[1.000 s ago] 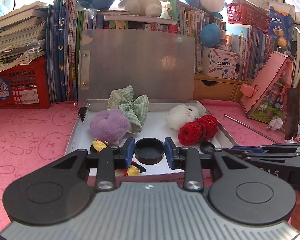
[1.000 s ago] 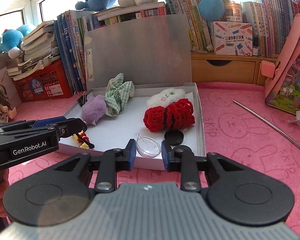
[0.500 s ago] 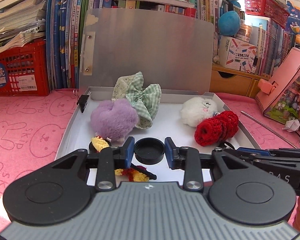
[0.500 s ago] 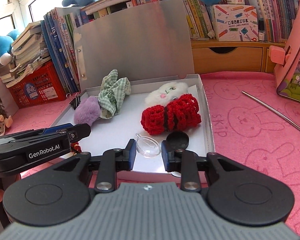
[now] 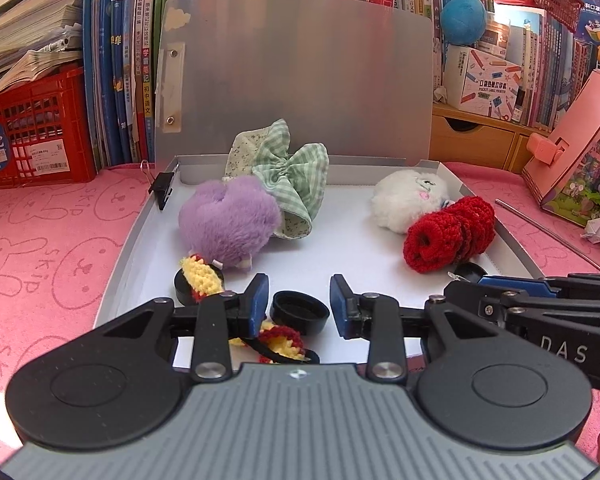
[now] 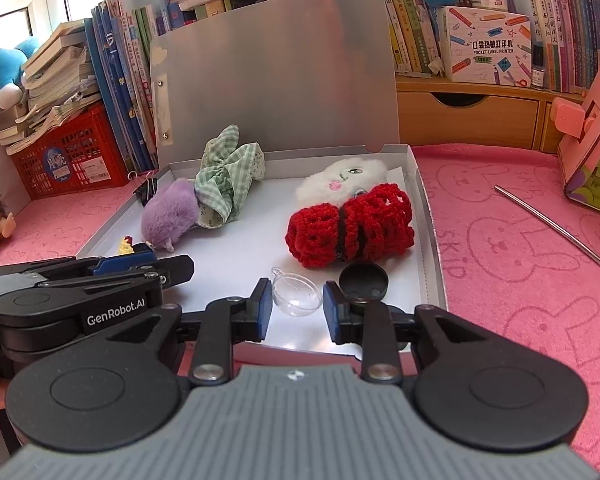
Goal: Organize objects
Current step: 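Lower and open both grippers to release the lids in the box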
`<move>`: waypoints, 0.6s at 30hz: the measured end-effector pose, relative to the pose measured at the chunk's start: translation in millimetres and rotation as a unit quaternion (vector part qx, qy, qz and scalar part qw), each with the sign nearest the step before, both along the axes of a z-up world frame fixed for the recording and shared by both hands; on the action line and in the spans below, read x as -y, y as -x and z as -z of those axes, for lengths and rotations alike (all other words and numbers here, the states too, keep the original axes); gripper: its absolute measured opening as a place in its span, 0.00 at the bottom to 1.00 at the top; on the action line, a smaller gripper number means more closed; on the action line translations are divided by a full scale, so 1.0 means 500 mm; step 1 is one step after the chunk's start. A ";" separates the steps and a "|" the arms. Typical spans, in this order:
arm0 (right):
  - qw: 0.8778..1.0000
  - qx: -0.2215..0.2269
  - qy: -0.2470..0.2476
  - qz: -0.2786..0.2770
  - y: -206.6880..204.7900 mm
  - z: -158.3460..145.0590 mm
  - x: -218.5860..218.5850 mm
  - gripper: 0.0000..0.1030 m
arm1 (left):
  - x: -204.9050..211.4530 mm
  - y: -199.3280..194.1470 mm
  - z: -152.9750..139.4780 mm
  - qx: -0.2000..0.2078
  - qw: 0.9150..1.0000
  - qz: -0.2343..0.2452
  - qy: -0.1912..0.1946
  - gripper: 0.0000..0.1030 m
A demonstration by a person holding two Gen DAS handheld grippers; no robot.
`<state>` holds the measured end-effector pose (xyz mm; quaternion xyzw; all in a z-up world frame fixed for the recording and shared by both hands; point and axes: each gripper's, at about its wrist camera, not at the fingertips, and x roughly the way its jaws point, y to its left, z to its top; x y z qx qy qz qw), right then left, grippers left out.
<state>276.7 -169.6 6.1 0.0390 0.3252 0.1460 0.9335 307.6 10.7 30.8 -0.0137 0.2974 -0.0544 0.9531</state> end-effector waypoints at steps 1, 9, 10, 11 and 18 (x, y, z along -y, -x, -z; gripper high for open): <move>1.000 0.000 -0.002 -0.001 0.000 0.000 0.001 0.36 | 0.001 0.002 -0.001 0.002 1.000 0.001 -0.004 0.45; 1.000 0.007 -0.004 -0.001 0.014 -0.009 0.004 0.52 | 0.009 0.026 -0.020 0.020 1.000 0.012 -0.014 0.65; 1.000 0.008 -0.005 -0.001 0.017 -0.011 0.006 0.52 | 0.010 0.030 -0.024 0.022 1.000 0.014 -0.015 0.66; 1.000 0.009 -0.006 -0.002 0.020 -0.013 0.008 0.53 | 0.010 0.035 -0.027 0.025 0.999 0.016 -0.014 0.67; 1.000 0.014 -0.016 -0.008 0.054 -0.026 0.027 0.56 | 0.008 0.075 -0.045 0.034 0.999 0.028 -0.016 0.73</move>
